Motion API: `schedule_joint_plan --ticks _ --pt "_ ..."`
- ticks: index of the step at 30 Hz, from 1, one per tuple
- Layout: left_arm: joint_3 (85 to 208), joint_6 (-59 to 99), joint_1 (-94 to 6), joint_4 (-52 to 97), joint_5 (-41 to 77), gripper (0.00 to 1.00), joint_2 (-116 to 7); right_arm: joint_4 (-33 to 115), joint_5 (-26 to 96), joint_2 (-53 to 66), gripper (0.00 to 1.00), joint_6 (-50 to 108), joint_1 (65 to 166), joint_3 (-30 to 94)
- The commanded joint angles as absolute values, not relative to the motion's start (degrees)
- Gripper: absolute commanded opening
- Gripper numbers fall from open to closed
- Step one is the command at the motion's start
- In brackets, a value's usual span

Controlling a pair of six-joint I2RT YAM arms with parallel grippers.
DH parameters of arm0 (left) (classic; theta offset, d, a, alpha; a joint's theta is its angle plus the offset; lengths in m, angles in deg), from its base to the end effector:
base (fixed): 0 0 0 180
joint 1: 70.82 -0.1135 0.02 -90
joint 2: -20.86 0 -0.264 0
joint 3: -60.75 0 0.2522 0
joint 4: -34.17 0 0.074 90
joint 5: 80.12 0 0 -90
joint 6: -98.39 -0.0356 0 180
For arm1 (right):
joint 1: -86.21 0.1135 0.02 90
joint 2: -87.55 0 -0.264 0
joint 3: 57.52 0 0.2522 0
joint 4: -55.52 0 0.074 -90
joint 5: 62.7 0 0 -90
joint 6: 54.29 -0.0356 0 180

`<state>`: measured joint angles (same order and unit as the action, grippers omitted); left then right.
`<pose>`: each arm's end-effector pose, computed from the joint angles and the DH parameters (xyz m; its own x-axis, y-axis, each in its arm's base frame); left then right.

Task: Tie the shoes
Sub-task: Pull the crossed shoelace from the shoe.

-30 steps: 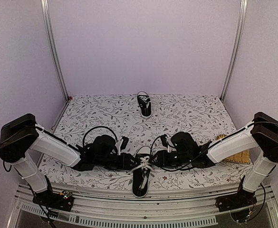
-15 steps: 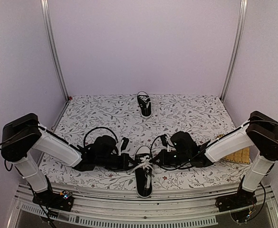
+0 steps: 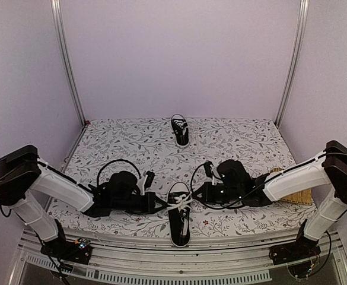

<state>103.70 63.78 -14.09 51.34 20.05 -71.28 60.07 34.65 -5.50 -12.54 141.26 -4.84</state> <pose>0.1523 -0.2435 0.1286 -0.9101 -0.0896 -0.4045 0.2747 0.6005 -0.7510 0.1766 0.2607 0.1498 -0.8741 0.0410 -0.4841 -0.3308 0.6796 0.6548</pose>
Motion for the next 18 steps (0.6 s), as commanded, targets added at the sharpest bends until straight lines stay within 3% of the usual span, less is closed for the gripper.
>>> schedule_joint_plan --ticks 1,18 --pt "100.2 65.7 -13.7 51.5 15.9 0.0 -67.9 55.8 31.1 -3.6 0.02 -11.2 140.9 -5.7" --pt "93.0 71.3 -13.4 49.8 11.5 0.0 -63.3 48.2 25.2 1.9 0.02 -12.0 140.5 -9.0"
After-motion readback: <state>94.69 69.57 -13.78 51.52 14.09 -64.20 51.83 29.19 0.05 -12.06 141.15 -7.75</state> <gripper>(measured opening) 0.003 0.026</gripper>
